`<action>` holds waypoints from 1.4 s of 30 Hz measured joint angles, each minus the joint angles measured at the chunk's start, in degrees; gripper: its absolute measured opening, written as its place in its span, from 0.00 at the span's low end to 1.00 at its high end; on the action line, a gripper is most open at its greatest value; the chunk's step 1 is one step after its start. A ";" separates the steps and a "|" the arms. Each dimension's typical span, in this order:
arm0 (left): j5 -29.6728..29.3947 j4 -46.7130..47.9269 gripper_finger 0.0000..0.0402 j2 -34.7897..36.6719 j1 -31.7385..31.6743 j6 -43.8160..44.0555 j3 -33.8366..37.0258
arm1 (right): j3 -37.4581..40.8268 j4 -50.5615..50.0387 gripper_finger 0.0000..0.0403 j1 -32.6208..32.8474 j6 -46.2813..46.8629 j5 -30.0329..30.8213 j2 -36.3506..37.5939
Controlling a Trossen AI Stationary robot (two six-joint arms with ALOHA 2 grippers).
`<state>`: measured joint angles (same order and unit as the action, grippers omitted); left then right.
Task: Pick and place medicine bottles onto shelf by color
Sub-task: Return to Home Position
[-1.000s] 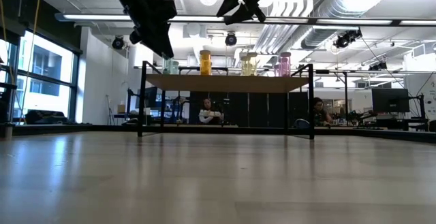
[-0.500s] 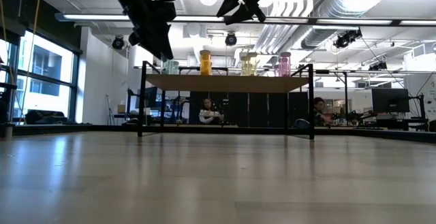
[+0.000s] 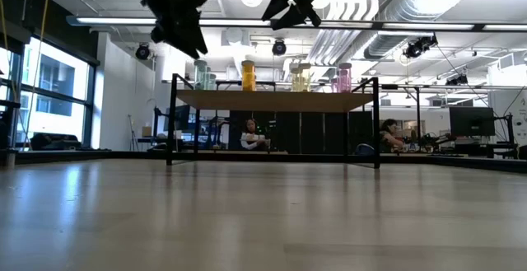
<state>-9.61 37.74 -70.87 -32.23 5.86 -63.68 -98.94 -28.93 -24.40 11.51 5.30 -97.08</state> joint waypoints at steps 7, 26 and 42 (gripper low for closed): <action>0.11 0.15 0.50 7.28 0.00 2.11 -0.02 | 0.01 0.02 0.47 0.22 0.06 -0.02 0.00; 6.56 -3.57 0.50 38.11 10.87 3.23 16.11 | 0.08 8.65 0.47 8.31 7.15 -0.20 -0.02; 7.48 -15.67 0.50 60.96 20.39 1.48 40.04 | 0.09 10.86 0.47 10.97 12.10 0.04 3.47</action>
<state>-2.13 22.08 -9.91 -11.84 7.33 -23.64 -98.85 -18.06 -13.43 23.61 5.34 -93.61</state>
